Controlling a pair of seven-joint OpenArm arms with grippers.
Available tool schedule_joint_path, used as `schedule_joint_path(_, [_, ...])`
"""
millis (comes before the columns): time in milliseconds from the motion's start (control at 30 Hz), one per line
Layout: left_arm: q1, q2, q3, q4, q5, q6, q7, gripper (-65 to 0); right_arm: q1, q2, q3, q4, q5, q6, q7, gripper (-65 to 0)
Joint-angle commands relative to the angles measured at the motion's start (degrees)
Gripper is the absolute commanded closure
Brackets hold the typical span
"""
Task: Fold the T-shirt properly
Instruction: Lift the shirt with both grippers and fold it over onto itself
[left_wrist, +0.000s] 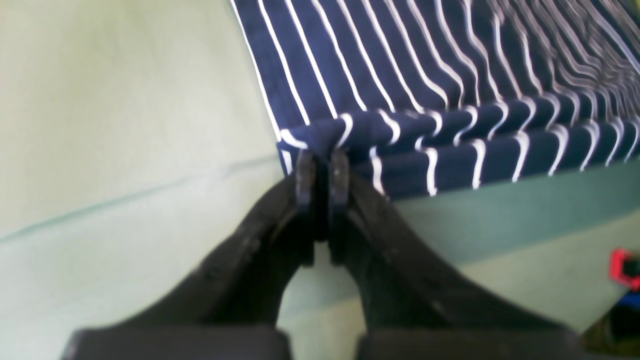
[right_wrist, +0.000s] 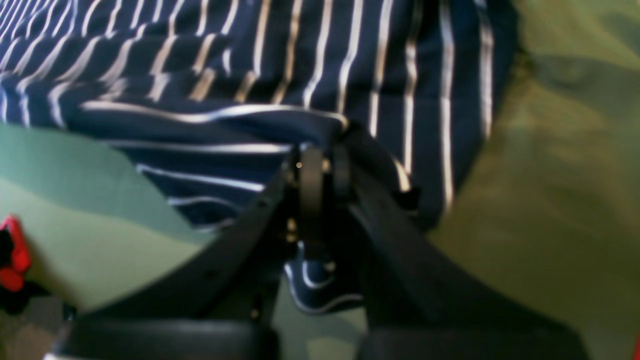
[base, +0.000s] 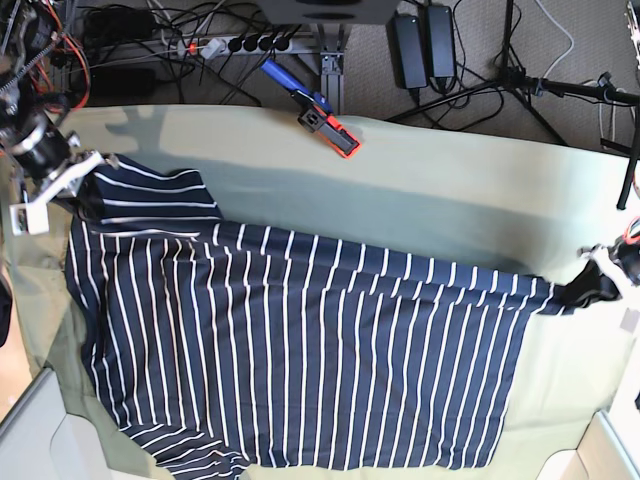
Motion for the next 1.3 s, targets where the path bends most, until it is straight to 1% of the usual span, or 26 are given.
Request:
schedule_joint_path(0, [-2.5,-1.4,1.0,-0.6,0.4,-0.5,-2.5,0.0,2.3,1.1,-0.7,-0.5,-0.5,0.5,1.7,0.0])
schedule_joint_path(100, [-6.5,-1.4,6.2,-4.2,3.8,-0.5,-6.0,0.0,8.3,1.1,-4.0,-5.0,-2.5,0.5,1.7,0.0])
schedule_joint_path(233, [-11.4,-0.7,10.0,-7.7,4.1,-0.5,-6.4,0.0,16.0,1.1,-6.6,-11.1,-2.8,0.5,1.6,0.0])
schedule_joint_path(300, [-13.6,0.2,10.3,-9.7,4.4,-0.5,-6.3,0.0,19.9,1.0,-7.3,-14.3,-3.0,0.5,1.6,0.0])
schedule_joint_path(433, [-17.6,3.0,10.3,-15.8,7.3,-0.5,-6.5,0.0,27.5,1.1,-8.9,-21.1,-4.6,0.5,1.6,0.0])
schedule_joint_path(600, [-21.1,6.1,10.3,-24.3,12.9,-0.5,-12.6,0.0,35.8,1.0,-11.9,-29.5,-6.6,0.5,1.7,0.0])
schedule_joint_path(700, [-23.6,7.0,10.3,-28.0,13.2,-0.5,-14.2,0.0,40.2,1.0,-15.3,-34.4,-8.8,0.5,1.9,0.0])
schedule_joint_path(800, [-26.0,7.3,10.3,-29.9,13.3,-0.5,-15.0,0.0,43.5,1.0,-18.6,-38.6,-10.2,0.5,4.4,0.0])
schedule_joint_path(933, [-28.1,7.7,10.3,-30.1,16.8,-0.5,-16.0,0.0,46.8,0.7,-21.7,-43.0,-12.3,0.5,7.7,0.0])
schedule_joint_path(1000, [-28.5,7.8,11.0,-30.1,17.2,-0.5,-16.5,0.0,48.4,0.5,-22.9,-44.9,-13.3,0.5,8.7,0.0])
schedule_joint_path(1067, [-28.4,7.8,12.1,-30.1,17.4,-0.5,-17.3,-5.9,49.9,0.6,-23.8,-46.8,-13.4,0.5,9.0,0.0])
schedule_joint_path(1100, [-28.4,7.8,12.7,-30.1,17.8,-0.5,-17.6,-7.2,50.7,0.5,-24.1,-47.6,-13.6,0.5,9.0,0.0])
schedule_joint_path(1267, [-28.5,8.3,14.4,-30.1,19.3,-0.5,-19.7,-7.4,54.7,0.1,-24.2,-49.9,-14.8,0.5,9.0,0.0])
